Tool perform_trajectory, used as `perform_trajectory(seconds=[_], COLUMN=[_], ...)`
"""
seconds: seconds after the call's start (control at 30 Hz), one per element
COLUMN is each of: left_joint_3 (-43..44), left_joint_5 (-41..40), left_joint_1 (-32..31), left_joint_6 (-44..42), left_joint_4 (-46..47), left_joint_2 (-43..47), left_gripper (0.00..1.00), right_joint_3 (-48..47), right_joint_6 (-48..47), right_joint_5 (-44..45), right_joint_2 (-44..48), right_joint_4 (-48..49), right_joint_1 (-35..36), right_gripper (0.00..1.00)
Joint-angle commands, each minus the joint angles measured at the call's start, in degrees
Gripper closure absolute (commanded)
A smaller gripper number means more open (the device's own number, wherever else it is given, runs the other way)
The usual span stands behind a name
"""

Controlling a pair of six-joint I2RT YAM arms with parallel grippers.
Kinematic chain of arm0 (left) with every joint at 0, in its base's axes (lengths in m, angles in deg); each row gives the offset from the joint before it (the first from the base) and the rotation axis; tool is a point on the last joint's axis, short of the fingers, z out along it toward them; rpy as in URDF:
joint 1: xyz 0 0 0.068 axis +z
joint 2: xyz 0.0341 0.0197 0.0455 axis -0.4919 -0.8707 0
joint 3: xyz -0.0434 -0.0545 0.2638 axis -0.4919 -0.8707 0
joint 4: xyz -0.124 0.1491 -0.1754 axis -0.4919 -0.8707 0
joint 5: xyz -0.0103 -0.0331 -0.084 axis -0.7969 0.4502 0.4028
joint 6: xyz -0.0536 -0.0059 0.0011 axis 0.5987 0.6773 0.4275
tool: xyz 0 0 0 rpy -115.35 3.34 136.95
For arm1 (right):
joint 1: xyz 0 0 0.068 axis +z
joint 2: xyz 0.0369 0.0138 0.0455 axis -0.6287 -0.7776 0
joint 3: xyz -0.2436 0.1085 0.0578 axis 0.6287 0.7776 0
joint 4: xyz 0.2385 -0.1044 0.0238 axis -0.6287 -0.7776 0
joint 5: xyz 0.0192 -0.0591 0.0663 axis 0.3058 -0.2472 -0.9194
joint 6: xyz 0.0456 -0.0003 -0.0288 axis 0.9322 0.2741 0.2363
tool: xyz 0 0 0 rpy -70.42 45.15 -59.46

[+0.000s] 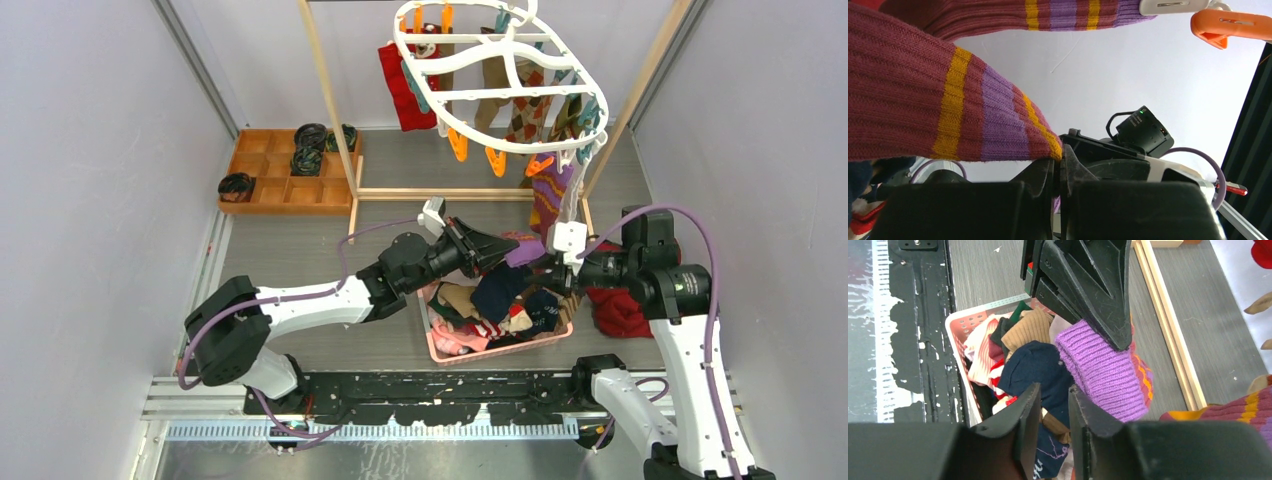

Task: Clip the socks to the hanger
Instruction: Pick up the sock from the bin.

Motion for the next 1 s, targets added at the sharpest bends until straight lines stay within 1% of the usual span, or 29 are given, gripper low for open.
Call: perform_trajectory(seconds=[0.0,0.03,0.1,0.17,0.23,0.4,0.63,0.87,0.97], left_joint_3=[-0.7,-0.7,-0.4,0.3,1.1,2.0,2.3,3.0,3.1], left_joint_5=[0.8,0.8,1.3,2.1,3.0,3.9,4.1,4.7,4.9], left_joint_1=[0.7,0.8,0.8,0.8,0.8,0.7,0.8,0.7,0.7], left_joint_6=[0.2,0.3,0.4,0.5,0.7,1.3,1.4,1.7,1.9], left_joint_4=[2.6,2.5,2.5,2.5,2.8,3.5,3.7,4.0,4.2], left_joint_2=[1.3,1.3,1.0,0.5,-0.2,-1.2,-1.6,-2.2,-2.3], left_gripper=[1.0,1.0,1.0,1.0,1.0,1.0,1.0,1.0,0.99], right_joint_3=[-4.6,-5.1,-5.8,-5.9,-5.7,-5.0,-4.2,-2.0,-1.0], right_joint_6=[-4.1,-5.0,-5.8,-6.2,-6.1,-6.2,-6.5,-7.6,-7.5], right_joint_5=[-0.6,0.0,1.9,3.6,4.8,6.1,7.4,8.4,8.4], right_joint_2=[0.9,0.9,0.6,-0.1,-0.8,-2.7,-3.3,-3.4,-3.6], right_joint_4=[-5.7,-6.6,-6.7,-5.6,-3.6,0.7,3.0,4.6,5.7], right_joint_1=[-0.3,-0.3,-0.2,-0.3,-0.2,-0.2,-0.2,0.1,0.3], right_gripper=[0.59,0.54,0.48,0.4,0.37,0.37,0.38,0.42,0.49])
